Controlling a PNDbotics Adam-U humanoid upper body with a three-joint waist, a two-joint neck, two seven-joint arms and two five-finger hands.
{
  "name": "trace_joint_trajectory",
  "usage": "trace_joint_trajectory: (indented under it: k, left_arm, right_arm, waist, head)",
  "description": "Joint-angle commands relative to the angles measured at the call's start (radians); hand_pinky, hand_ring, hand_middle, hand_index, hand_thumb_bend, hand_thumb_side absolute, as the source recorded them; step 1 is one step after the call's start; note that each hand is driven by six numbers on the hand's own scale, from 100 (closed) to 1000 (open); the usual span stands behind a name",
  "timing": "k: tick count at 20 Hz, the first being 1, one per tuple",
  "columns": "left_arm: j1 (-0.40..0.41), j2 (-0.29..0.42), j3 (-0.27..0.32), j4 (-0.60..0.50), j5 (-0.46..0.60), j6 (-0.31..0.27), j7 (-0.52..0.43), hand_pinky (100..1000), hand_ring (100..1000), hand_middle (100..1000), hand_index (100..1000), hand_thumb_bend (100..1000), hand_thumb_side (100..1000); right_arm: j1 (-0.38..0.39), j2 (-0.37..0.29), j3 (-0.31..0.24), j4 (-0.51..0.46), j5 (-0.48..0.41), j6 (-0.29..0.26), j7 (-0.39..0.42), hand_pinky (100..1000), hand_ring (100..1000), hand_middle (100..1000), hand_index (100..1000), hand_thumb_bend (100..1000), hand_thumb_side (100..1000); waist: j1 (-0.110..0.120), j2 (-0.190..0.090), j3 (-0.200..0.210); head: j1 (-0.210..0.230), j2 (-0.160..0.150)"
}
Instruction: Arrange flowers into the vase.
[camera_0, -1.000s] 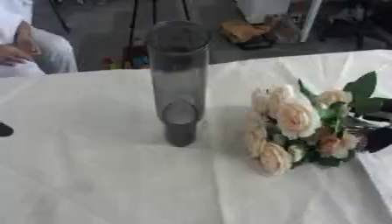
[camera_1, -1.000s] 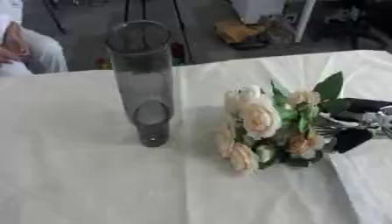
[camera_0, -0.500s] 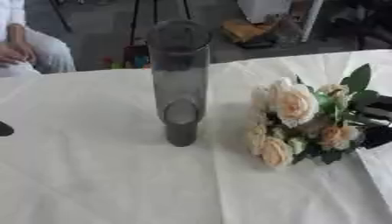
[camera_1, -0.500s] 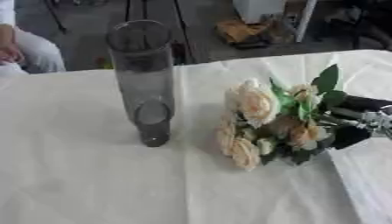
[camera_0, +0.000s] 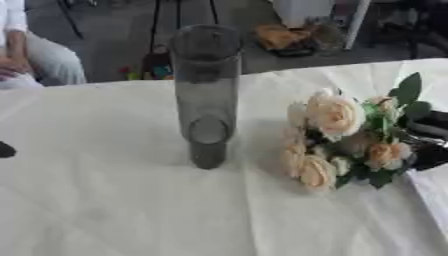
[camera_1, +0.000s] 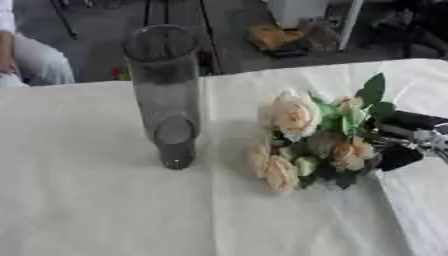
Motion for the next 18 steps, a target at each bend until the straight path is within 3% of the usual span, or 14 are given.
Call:
trace_joint_trajectory:
  k: [1, 4, 7, 18]
  left_arm:
    - [-0.013, 0.005, 0.001, -0.018, -0.002, 0.0, -0.003, 526, 653, 693, 856, 124, 1000]
    - [-0.012, 0.005, 0.001, -0.018, -0.003, 0.002, -0.004, 526, 650, 690, 855, 118, 1000]
    - [-0.012, 0.005, 0.001, -0.018, -0.003, 0.004, -0.005, 526, 648, 688, 854, 118, 1000]
    - [-0.011, 0.005, 0.002, -0.018, -0.001, 0.006, -0.006, 525, 640, 680, 845, 114, 1000]
  right_arm:
    - [-0.004, -0.023, -0.002, 0.009, 0.01, 0.0, -0.014, 720, 752, 450, 699, 100, 492]
    - [-0.005, -0.022, 0.0, 0.011, 0.011, 0.002, -0.026, 707, 720, 433, 668, 100, 493]
    - [-0.006, -0.022, 0.002, 0.01, 0.006, 0.002, -0.03, 663, 640, 344, 588, 100, 502]
    - [-0.003, -0.019, 0.005, 0.004, -0.006, 0.007, -0.013, 599, 528, 244, 319, 100, 523]
  waist:
    - [-0.002, -0.015, 0.001]
    - [-0.002, -0.015, 0.001]
    - [-0.003, -0.016, -0.001]
    - [-0.008, -0.017, -0.002]
  head:
    - [-0.002, -0.012]
    - [-0.003, -0.012]
    - [-0.002, -0.01]
    - [-0.001, -0.015]
